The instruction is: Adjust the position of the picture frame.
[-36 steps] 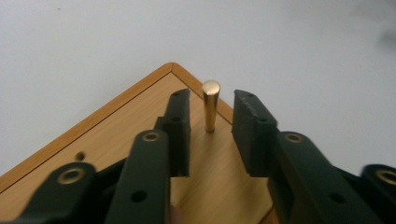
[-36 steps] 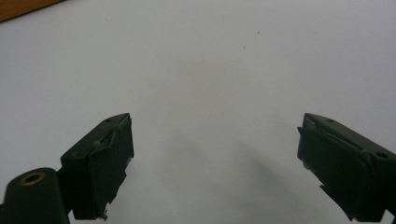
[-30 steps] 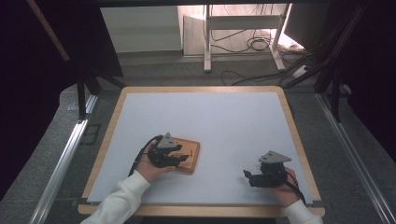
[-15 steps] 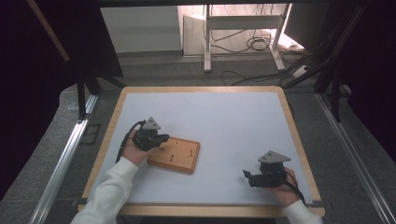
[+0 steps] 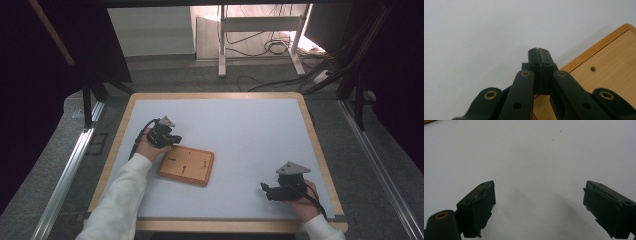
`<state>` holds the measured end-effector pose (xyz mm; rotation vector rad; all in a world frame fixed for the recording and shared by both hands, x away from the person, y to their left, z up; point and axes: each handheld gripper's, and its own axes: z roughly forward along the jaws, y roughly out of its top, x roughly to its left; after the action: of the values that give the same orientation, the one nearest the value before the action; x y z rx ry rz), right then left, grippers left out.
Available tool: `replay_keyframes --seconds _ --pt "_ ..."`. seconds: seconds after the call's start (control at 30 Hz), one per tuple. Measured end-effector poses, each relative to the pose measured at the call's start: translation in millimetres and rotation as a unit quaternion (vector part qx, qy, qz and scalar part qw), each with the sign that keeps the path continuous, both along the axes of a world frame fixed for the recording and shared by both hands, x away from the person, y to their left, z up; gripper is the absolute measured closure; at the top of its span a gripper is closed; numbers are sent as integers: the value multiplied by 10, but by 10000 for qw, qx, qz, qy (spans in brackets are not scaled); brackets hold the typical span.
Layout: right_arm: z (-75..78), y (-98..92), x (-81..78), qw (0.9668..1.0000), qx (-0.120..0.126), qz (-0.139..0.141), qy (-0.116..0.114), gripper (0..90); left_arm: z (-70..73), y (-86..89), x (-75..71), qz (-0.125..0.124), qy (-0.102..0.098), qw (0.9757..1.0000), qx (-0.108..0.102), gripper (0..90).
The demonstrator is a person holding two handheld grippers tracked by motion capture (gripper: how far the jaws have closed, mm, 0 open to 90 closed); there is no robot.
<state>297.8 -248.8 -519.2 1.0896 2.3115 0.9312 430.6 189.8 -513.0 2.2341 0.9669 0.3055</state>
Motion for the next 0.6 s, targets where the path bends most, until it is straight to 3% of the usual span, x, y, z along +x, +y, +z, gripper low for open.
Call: replay_keyframes --seconds 0.33,0.6 --pt "6 -2 -2 10000 2 4 -46 107 -75 -68 78 -248 104 9991 323 900" --pt "3 -9 1 10000 -20 7 -29 108 -83 -57 64 -252 117 9990 352 900"
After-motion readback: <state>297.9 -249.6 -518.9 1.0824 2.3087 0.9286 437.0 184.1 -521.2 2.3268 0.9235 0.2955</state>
